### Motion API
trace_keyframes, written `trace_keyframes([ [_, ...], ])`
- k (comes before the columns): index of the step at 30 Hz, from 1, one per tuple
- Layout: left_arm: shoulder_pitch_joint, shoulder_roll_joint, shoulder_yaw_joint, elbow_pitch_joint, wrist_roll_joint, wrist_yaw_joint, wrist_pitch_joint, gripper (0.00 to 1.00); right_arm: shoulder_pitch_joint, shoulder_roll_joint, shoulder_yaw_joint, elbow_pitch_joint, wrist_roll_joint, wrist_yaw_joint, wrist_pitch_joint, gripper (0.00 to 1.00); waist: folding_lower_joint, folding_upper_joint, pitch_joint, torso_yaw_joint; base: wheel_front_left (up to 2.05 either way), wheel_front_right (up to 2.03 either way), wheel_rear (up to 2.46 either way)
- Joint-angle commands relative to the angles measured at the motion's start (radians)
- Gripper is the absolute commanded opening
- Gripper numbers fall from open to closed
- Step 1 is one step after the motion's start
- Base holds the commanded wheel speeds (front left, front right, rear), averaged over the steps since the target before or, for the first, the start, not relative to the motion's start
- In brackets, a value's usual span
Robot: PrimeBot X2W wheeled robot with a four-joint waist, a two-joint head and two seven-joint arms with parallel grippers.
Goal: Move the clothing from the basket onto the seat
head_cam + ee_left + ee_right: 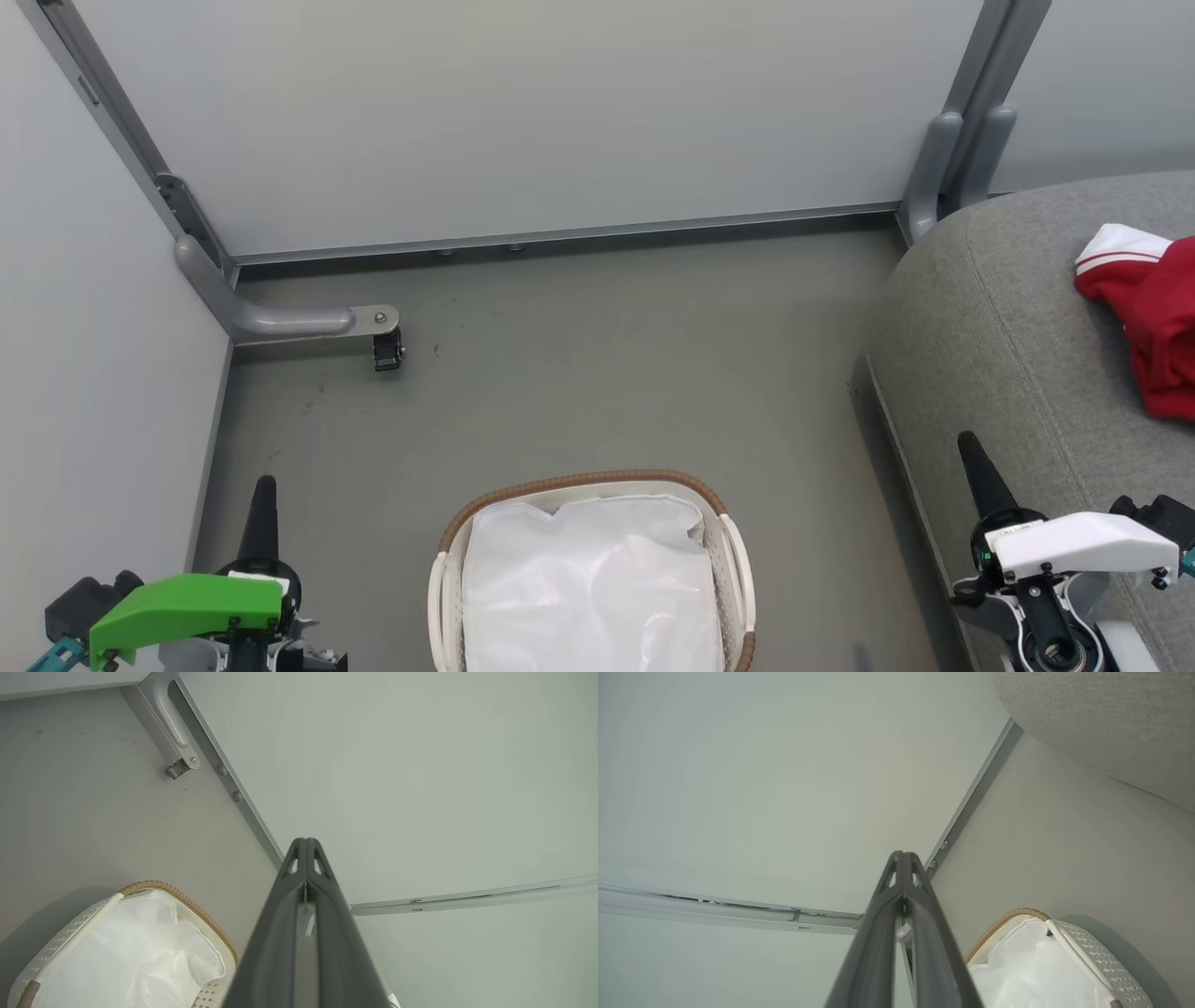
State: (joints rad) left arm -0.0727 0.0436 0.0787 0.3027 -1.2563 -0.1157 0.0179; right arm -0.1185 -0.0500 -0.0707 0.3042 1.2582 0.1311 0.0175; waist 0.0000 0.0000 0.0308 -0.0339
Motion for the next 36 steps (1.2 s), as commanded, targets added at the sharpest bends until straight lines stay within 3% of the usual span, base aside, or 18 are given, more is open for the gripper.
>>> trace_keyframes([
  [1, -0.027, 0.008, 0.006, -0.010, -0.026, -0.007, 0.006, 0.00, 0.004, -0.004, -0.005, -0.013, 0.026, 0.000, 0.009, 0.00, 0.0000, 0.0000, -0.001, 0.001, 0.00, 0.00, 0.00],
  [36, -0.040, 0.010, 0.031, -0.050, -0.289, -0.016, 0.080, 0.00, 0.012, -0.002, -0.037, -0.053, 0.286, -0.001, 0.080, 0.00, 0.0000, 0.0000, -0.021, 0.026, 0.00, 0.00, 0.00],
])
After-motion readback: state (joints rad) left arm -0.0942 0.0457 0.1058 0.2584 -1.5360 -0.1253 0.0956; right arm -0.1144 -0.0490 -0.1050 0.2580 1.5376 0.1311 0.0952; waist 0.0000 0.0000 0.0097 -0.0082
